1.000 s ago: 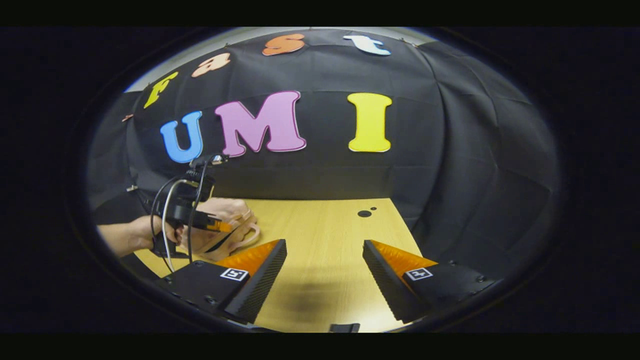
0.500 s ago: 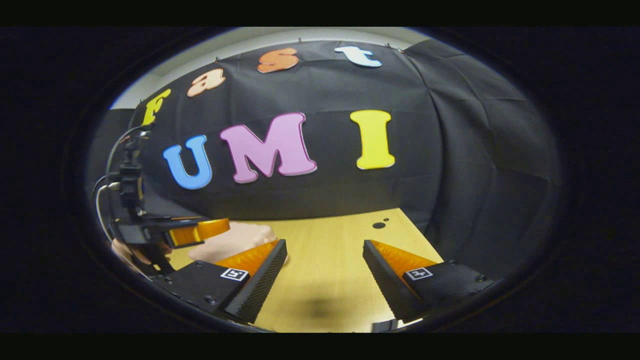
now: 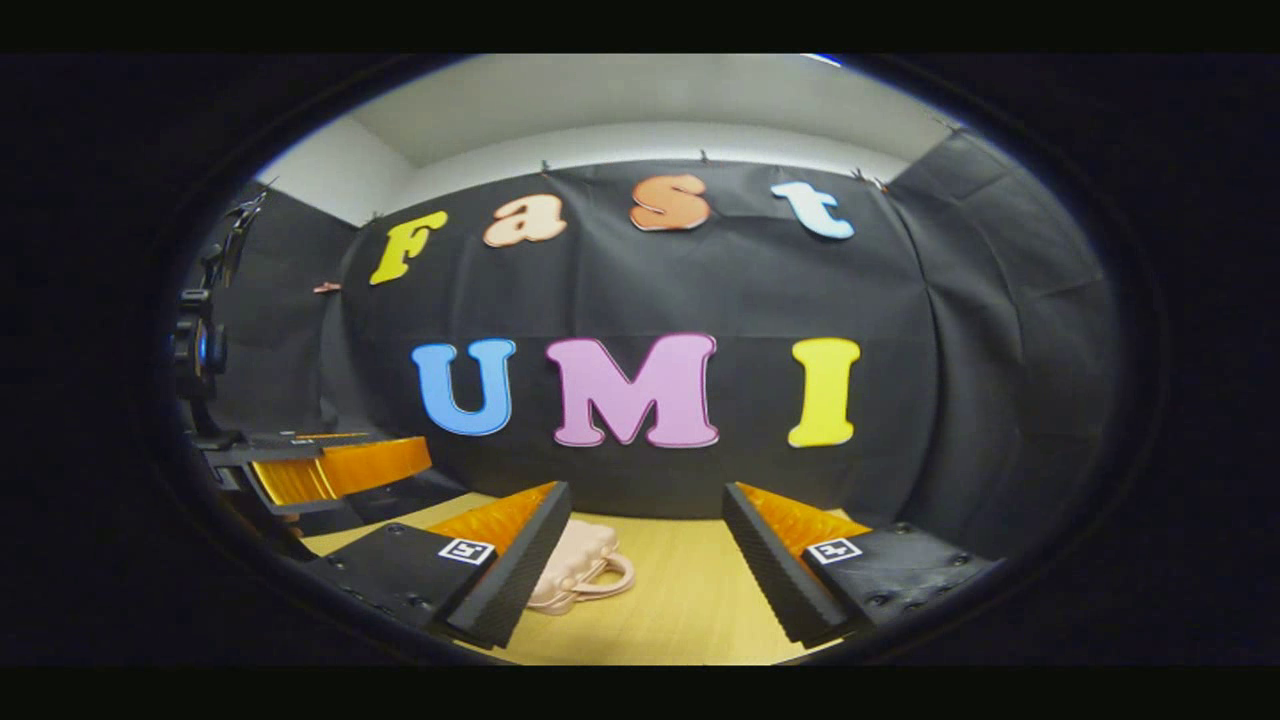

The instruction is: First open the suitcase, pack the skin care products into it, and then close the suitcase.

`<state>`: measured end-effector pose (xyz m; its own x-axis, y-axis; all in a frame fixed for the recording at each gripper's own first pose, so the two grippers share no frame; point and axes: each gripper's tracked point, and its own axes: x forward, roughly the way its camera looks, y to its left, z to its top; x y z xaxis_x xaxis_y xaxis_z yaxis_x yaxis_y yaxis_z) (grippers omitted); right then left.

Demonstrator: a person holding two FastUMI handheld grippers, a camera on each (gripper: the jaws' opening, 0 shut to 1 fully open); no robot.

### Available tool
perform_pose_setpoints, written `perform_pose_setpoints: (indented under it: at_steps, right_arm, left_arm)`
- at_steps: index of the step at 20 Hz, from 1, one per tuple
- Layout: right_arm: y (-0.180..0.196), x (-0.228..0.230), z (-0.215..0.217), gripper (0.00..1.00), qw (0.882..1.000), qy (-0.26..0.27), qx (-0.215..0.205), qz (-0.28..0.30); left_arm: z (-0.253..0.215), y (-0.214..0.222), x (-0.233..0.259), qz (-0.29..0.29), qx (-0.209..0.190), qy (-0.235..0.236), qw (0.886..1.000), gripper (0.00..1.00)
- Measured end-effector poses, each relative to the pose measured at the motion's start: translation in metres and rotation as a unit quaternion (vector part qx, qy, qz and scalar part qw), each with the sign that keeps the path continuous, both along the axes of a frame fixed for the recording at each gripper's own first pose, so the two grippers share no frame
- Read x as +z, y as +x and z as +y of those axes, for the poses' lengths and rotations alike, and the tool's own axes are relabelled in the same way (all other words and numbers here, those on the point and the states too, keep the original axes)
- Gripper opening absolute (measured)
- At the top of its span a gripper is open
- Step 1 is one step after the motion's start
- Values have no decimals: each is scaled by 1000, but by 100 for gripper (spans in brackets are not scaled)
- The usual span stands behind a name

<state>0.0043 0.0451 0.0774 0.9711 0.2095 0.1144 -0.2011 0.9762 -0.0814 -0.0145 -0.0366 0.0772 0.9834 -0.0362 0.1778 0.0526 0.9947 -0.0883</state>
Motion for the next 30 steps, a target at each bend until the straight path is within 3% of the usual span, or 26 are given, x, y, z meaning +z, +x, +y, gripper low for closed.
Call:
perform_pose_setpoints:
  at_steps: [3, 4, 8, 15, 22, 30]
  right_arm:
    - [-14, -21, 16, 100, 999, -37, 31, 16]
    - [-14, -26, 17, 93, 998, -44, 31, 21]
    - [-8, -22, 18, 97, 999, -41, 15, 24]
    - [-4, -26, 15, 97, 999, -36, 0, 36]
    - [3, -37, 28, 97, 998, -31, 8, 55]
    - [7, -57, 37, 97, 995, -34, 21, 87]
  left_arm:
    - [13, -13, -34, 22, 7, 23, 999, 96]
    - [13, -15, -39, 30, 5, 33, 999, 96]
    - [14, -14, -27, 14, 0, 49, 999, 96]
    - [47, -10, -21, 4, 16, 11, 1000, 96]
    - [69, -13, -29, 23, 40, 15, 999, 96]
    - [64, -7, -58, 67, 28, 45, 996, 96]
